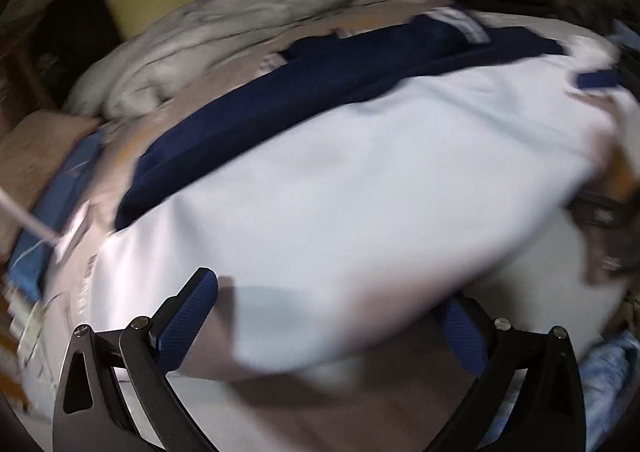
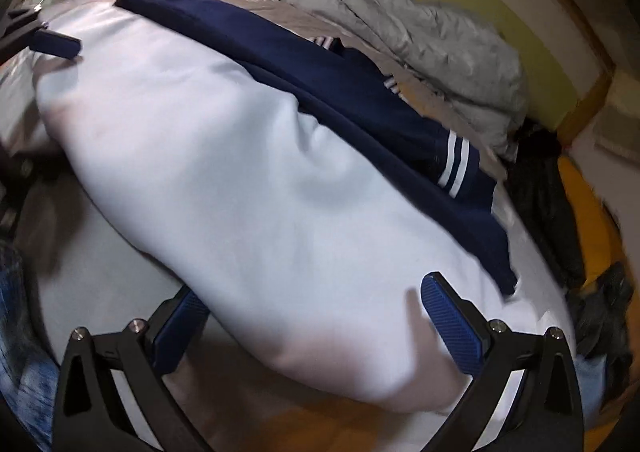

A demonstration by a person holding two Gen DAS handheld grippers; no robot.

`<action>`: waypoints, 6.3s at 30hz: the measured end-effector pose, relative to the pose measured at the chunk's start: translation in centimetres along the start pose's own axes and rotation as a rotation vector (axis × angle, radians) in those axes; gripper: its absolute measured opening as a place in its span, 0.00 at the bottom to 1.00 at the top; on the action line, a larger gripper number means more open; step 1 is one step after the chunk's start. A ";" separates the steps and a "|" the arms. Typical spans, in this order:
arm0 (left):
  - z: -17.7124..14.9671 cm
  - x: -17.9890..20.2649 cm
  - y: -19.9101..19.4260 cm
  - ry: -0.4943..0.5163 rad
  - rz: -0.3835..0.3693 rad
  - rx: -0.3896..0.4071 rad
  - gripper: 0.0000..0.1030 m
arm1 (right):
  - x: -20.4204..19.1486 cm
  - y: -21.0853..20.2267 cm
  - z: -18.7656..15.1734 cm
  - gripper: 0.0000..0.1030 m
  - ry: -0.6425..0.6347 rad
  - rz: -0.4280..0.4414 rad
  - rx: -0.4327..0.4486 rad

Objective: Fold large clothes

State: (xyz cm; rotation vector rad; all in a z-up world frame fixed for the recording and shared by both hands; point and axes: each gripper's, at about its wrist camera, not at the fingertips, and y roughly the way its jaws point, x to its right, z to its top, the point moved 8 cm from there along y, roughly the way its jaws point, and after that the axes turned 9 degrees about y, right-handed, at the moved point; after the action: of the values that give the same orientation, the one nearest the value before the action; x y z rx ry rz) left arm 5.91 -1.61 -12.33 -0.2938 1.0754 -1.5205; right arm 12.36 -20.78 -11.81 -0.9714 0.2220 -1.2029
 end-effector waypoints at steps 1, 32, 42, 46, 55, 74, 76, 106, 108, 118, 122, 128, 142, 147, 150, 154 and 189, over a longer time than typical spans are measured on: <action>-0.4 -0.7 0.5 -0.036 -0.010 -0.020 1.00 | 0.5 0.1 -0.2 1.00 0.035 0.006 -0.012; -1.4 -10.3 -7.2 -0.340 0.020 0.062 0.27 | 10.6 -9.0 -0.5 0.19 0.288 -0.156 0.216; 3.2 -12.9 -5.6 -0.321 -0.093 -0.048 0.28 | 13.0 -7.3 4.9 0.19 0.297 -0.059 0.181; 6.7 -15.8 -0.9 -0.352 -0.116 -0.107 0.29 | 14.7 -3.8 10.4 0.19 0.301 -0.055 0.179; 10.2 -18.9 12.1 -0.405 -0.267 -0.346 0.31 | 16.3 8.8 14.0 0.19 0.342 -0.035 -0.023; 12.5 -24.7 2.7 -0.437 -0.056 0.166 1.00 | 21.1 5.8 15.0 1.00 0.562 -0.010 0.172; 11.6 -25.0 0.3 -0.433 -0.028 0.211 1.00 | 21.8 4.0 14.7 1.00 0.600 -0.001 0.201; 10.3 -30.0 6.0 -0.487 0.098 0.224 0.03 | 24.0 7.3 9.0 0.03 0.759 0.122 0.064; 9.1 -29.9 8.1 -0.465 0.116 0.136 0.03 | 23.8 9.3 7.8 0.03 0.758 0.099 -0.036; 9.5 -26.4 3.6 -0.393 0.153 0.212 0.46 | 22.9 4.5 8.8 0.28 0.708 0.061 0.065; 9.5 -22.1 1.0 -0.412 -0.026 0.211 0.46 | 20.2 2.2 10.4 0.54 0.667 0.172 0.123; 8.8 -13.7 3.5 -0.326 -0.202 0.083 0.46 | 13.2 2.7 10.7 0.81 0.533 0.286 0.052; 9.2 -11.3 11.8 -0.234 -0.116 -0.033 0.49 | 11.2 10.4 8.6 0.99 0.440 0.119 -0.130; 9.1 -11.8 11.5 -0.277 -0.164 -0.039 0.49 | 11.4 10.6 8.8 1.00 0.447 0.133 -0.129; 8.6 -11.5 10.5 -0.284 -0.169 -0.032 0.49 | 11.4 10.3 8.4 1.00 0.442 0.125 -0.138; 8.8 -12.2 7.8 -0.229 -0.036 0.029 0.56 | 11.6 8.1 8.1 1.00 0.488 0.145 -0.116; 6.6 -15.8 1.5 -0.466 0.012 0.213 1.00 | 19.5 3.7 3.1 1.00 1.185 0.153 0.079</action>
State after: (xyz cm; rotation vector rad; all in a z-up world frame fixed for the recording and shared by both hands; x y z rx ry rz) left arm 15.95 9.56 -3.95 -0.4644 0.5428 -1.4468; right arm 24.46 -35.81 -6.15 -0.0596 1.1428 -1.5030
